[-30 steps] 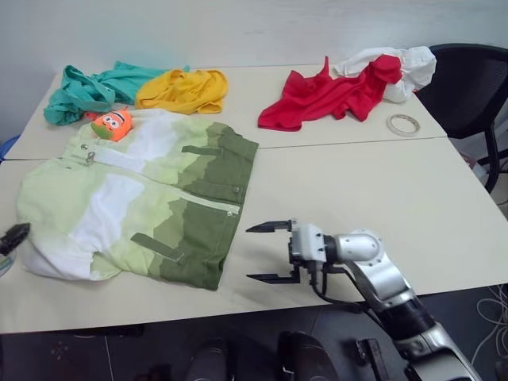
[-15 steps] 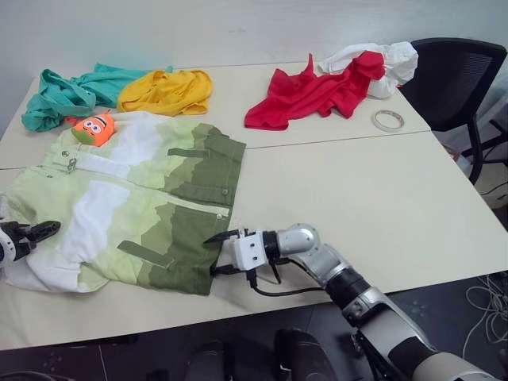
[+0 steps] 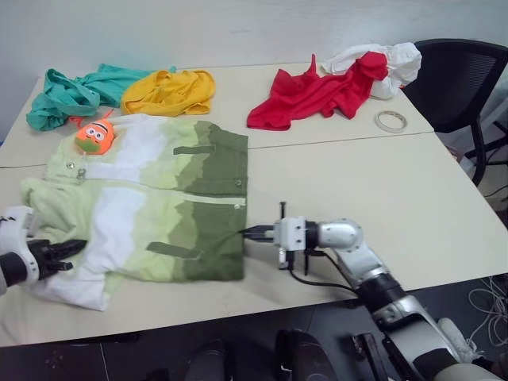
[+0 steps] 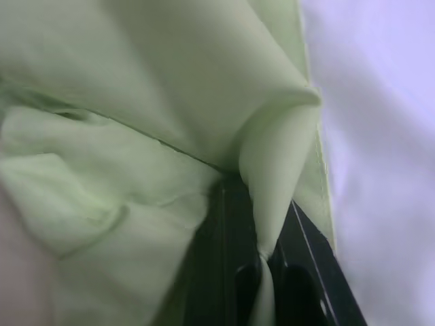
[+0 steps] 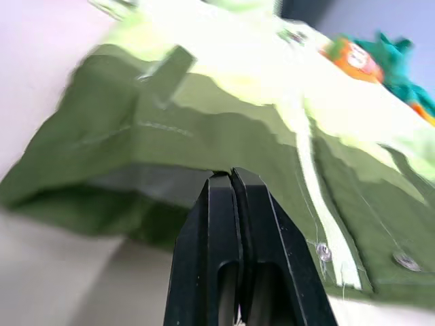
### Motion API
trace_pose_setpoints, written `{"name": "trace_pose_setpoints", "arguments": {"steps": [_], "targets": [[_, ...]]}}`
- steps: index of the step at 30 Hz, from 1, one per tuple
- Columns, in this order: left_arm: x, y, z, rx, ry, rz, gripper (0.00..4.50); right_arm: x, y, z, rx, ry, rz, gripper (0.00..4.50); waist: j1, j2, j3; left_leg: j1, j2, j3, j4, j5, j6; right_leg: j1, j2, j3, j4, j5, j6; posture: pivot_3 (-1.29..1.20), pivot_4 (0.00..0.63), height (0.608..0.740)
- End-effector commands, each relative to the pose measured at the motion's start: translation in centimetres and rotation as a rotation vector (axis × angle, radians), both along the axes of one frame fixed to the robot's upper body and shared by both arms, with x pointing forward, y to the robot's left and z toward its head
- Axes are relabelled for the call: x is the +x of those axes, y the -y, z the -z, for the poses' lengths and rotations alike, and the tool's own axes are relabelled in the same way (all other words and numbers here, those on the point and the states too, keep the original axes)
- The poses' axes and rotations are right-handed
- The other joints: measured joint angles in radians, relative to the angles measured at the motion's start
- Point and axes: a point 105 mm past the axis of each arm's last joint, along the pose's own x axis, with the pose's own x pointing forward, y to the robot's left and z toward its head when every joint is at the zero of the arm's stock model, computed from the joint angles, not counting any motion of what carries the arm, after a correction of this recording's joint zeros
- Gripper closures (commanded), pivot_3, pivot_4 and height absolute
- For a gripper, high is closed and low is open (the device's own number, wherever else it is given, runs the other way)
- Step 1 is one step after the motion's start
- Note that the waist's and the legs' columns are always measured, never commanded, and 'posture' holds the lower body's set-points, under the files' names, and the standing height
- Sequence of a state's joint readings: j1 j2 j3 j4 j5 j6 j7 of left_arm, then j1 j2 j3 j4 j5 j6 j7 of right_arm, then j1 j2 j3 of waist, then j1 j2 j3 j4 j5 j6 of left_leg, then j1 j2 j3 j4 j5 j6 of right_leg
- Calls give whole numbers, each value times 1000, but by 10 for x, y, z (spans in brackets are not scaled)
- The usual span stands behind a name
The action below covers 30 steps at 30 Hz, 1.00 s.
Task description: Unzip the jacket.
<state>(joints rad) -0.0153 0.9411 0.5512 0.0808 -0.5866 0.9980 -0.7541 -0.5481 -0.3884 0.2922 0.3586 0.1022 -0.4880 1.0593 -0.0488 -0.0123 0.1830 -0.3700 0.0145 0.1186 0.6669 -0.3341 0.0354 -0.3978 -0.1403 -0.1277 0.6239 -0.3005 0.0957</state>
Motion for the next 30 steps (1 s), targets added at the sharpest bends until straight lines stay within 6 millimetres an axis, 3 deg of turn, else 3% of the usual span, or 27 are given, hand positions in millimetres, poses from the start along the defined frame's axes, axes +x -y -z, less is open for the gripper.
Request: {"name": "trace_pose_setpoints", "arguments": {"steps": [1,4,9,12,15,18,26,28,30], "targets": [[-3,27,0,-28,10,69,4479,-5,30,-19,36,37,32,4500,7,0,0,0,0,0,0,0,0,0,0,0,0,0,0,0,150,740],[-6,55,4,-46,8,154,4479,-3,62,-21,2,29,116,4500,18,1,0,0,0,0,0,0,0,1,-1,0,-1,0,0,0,150,740],[-15,121,11,-116,2,328,4479,-13,148,-10,-145,1,289,4500,45,4,2,1,-3,-1,1,0,2,3,-4,-1,-3,0,0,0,150,740],[-28,137,18,-110,-23,358,4479,-18,180,-8,-209,-11,355,4500,44,4,2,1,-3,-1,1,0,3,5,-4,-1,-5,0,0,0,150,740],[-43,167,25,-170,-15,389,4479,-26,217,-9,-277,-45,462,4500,44,6,3,2,-2,-1,1,1,2,5,-3,-1,-5,0,0,0,150,740],[-47,179,28,-195,-1,371,4479,-38,236,-7,-302,-106,510,4500,50,6,3,2,-2,-1,3,1,3,6,-3,-1,-7,0,0,0,150,740],[-53,178,32,-146,17,378,4479,-76,266,7,-310,-210,612,4500,67,7,3,2,-1,-3,8,0,2,8,-3,-2,-6,0,-1,0,150,740],[-52,170,28,-129,51,384,4020,-86,256,7,-168,-348,593,4500,67,9,2,2,-1,-2,7,-1,2,7,-3,-2,-6,-1,-1,0,150,740],[-56,159,23,-97,71,411,3575,-92,243,5,-103,-386,551,4116,66,9,2,2,0,-2,6,-1,2,6,-2,-2,-6,-1,-2,0,150,740]]}}
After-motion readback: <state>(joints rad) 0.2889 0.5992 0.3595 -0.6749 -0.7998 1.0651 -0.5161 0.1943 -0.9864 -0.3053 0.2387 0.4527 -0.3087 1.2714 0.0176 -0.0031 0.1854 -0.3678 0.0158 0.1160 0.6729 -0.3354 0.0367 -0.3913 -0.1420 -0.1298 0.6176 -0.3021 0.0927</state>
